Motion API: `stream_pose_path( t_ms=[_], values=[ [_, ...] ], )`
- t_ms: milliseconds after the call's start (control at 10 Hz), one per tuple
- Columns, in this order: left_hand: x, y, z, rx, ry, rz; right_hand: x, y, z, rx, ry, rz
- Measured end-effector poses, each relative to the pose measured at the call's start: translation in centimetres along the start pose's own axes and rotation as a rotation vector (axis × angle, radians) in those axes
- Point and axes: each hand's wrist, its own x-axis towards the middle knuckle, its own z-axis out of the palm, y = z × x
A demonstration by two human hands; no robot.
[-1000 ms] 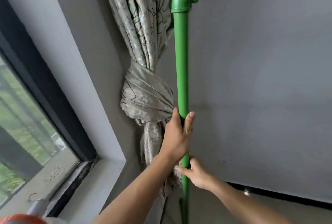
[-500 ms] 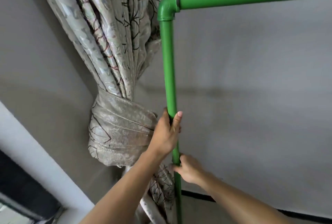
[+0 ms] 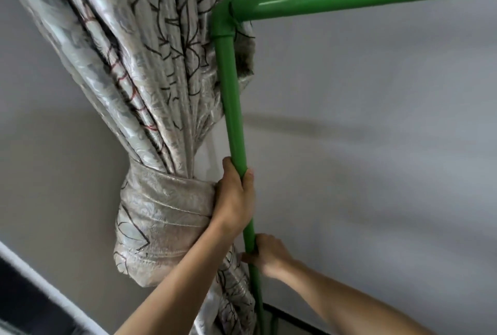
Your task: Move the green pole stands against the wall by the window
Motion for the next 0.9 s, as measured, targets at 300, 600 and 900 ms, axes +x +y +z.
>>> stream_pose_path(
  t_ms=[300, 600, 900],
  values=[
    [-0.3, -0.5, -0.8, 0.049, 0.183, 0.022, 0.0, -1.8, 2.1, 0.024, -0.010, -0.017],
    [-3.0, -0.4, -2.4, 0.096, 0.074, 0.067, -3.9, -1.8, 3.2, 0.061, 0.048, 0.061],
    [-8.7, -1.1, -5.1, 0.066, -0.085, 0.177, -15.8, -0.1, 1.6, 0.282, 0.328, 0.035]
  ],
)
